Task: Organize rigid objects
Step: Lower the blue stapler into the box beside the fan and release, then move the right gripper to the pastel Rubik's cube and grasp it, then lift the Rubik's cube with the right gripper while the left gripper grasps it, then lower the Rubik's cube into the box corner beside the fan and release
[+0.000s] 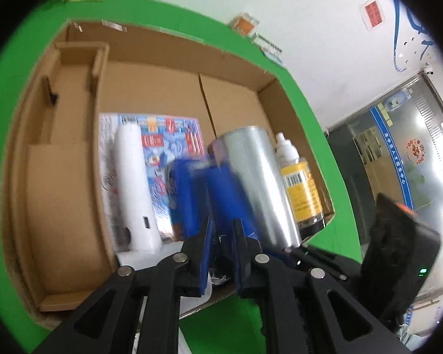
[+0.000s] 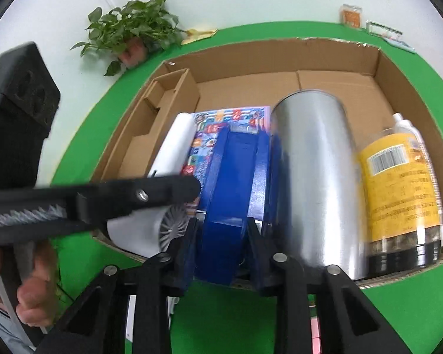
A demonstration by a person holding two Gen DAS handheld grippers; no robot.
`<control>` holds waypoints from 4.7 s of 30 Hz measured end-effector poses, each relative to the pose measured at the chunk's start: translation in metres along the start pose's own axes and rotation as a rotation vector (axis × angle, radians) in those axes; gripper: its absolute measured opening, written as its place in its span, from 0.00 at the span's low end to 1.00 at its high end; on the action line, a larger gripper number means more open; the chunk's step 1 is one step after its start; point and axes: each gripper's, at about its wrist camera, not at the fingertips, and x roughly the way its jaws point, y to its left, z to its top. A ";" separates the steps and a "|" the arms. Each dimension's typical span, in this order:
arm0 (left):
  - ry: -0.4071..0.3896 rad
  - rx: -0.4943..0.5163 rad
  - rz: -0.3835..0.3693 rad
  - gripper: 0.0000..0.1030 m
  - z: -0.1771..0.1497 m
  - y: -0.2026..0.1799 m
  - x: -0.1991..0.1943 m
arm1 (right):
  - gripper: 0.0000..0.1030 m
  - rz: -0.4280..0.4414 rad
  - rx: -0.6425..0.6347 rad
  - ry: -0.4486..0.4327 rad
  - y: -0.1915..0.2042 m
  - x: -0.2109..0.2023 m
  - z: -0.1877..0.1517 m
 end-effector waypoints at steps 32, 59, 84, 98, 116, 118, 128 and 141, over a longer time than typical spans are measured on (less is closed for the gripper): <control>-0.401 0.085 0.442 0.99 -0.177 -0.035 -0.070 | 0.89 -0.175 0.016 -0.153 -0.072 -0.052 -0.135; 0.102 -0.205 -0.083 0.98 -0.219 -0.035 0.014 | 0.71 0.077 -0.290 -0.113 -0.010 -0.058 -0.226; 0.051 -0.277 -0.103 0.72 -0.212 -0.028 0.002 | 0.54 0.120 -0.194 -0.162 0.007 -0.069 -0.223; -0.159 -0.099 -0.102 0.71 -0.066 -0.038 -0.064 | 0.54 0.096 -0.230 -0.386 0.043 -0.104 -0.083; -0.070 -0.159 -0.058 0.71 0.041 0.046 -0.046 | 0.54 0.152 -0.112 -0.201 0.056 0.011 0.081; -0.073 -0.179 -0.045 0.71 0.040 0.057 -0.049 | 0.54 0.166 -0.108 -0.181 0.065 0.021 0.081; -0.086 -0.297 0.014 0.71 0.015 0.110 -0.065 | 0.54 0.228 -0.159 -0.082 0.109 0.069 0.064; -0.617 0.142 0.506 0.86 -0.043 0.003 -0.147 | 0.99 -0.020 -0.325 -0.383 0.108 -0.015 -0.004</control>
